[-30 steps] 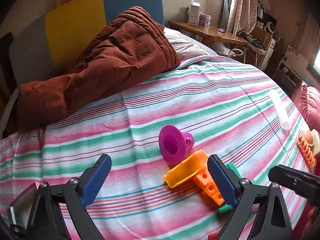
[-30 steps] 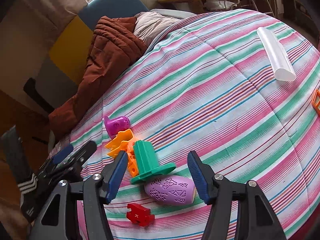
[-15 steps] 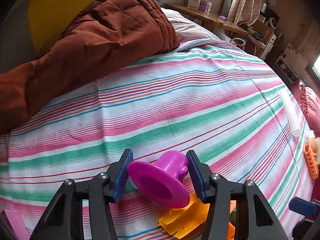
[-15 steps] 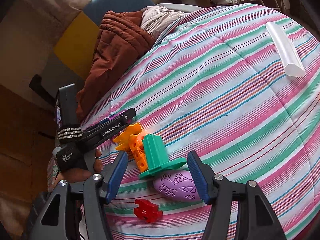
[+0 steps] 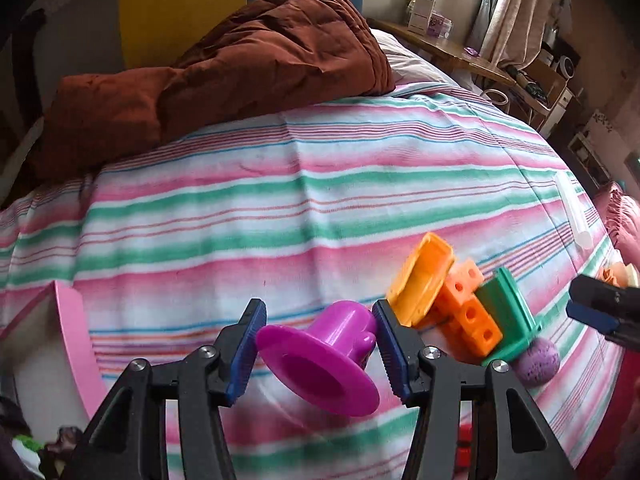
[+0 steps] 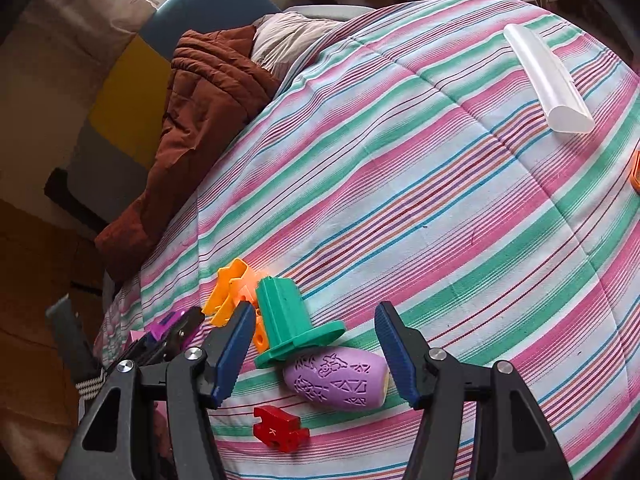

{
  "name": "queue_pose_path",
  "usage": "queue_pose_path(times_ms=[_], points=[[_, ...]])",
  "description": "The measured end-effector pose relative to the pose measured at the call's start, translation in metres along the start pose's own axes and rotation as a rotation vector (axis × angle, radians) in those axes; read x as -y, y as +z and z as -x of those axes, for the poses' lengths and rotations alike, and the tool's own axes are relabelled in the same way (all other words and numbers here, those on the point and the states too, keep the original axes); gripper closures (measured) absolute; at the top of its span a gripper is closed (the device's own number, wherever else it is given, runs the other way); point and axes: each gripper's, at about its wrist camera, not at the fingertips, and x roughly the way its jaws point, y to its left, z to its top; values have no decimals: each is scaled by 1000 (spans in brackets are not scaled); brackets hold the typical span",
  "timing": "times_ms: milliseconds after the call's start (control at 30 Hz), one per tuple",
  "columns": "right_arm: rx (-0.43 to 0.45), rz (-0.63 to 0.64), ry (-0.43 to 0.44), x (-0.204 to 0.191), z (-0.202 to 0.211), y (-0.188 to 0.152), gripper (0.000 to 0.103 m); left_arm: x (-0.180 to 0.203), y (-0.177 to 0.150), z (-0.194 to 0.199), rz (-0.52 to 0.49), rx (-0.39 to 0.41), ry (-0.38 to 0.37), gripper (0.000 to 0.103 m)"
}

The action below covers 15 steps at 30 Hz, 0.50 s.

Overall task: Organize rigid objects
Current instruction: 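Grasp the magenta suction cup with the left gripper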

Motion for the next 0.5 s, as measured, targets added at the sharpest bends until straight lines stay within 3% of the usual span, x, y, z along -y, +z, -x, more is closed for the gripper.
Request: queue_pose_path(times_ms=[167, 500], points=[[-18, 12, -17, -1, -7, 0, 40, 1, -40, 32, 50, 1, -42, 48], [-9, 45, 32, -8, -9, -2, 40, 51, -122, 69, -43, -1, -95, 48]])
